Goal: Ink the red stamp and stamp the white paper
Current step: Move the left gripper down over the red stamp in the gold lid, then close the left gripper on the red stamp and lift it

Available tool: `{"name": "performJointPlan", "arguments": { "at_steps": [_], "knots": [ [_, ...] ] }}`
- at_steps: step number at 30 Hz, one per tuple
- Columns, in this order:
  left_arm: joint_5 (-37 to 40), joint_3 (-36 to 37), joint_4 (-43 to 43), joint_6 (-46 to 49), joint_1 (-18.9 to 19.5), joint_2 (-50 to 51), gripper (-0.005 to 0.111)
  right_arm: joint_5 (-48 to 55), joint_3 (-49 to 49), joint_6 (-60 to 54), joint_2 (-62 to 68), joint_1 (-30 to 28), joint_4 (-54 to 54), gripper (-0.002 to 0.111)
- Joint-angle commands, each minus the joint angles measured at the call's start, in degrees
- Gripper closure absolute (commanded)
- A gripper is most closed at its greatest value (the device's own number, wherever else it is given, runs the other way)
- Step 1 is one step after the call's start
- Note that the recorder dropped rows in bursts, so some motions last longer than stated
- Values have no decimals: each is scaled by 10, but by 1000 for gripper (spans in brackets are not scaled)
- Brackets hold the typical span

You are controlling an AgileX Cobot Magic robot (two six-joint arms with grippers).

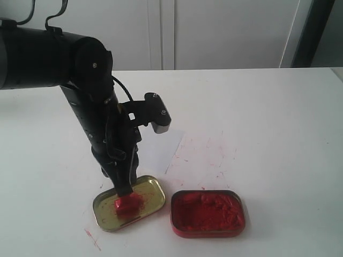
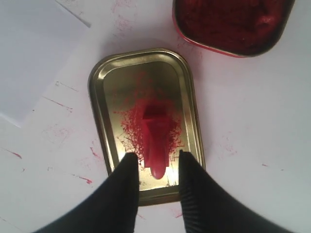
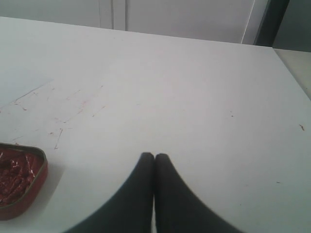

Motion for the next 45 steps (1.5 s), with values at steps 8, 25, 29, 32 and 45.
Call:
{"name": "performJointPlan", "arguments": {
  "at_steps": [8, 25, 29, 32, 45],
  "knots": [
    [10, -3, -15, -32, -2, -1, 72, -9, 3, 1, -3, -2, -1, 108],
    [14, -3, -8, -36, -2, 55, 57, -9, 3, 1, -3, -2, -1, 108],
    [19, -3, -4, -36, -2, 70, 57, -9, 3, 1, -3, -2, -1, 108],
    [22, -2, 4, -36, -2, 85, 57, -9, 3, 1, -3, -2, -1, 108],
    [7, -2, 7, -36, -2, 99, 63, -9, 3, 1, -3, -2, -1, 108]
  ]
}}
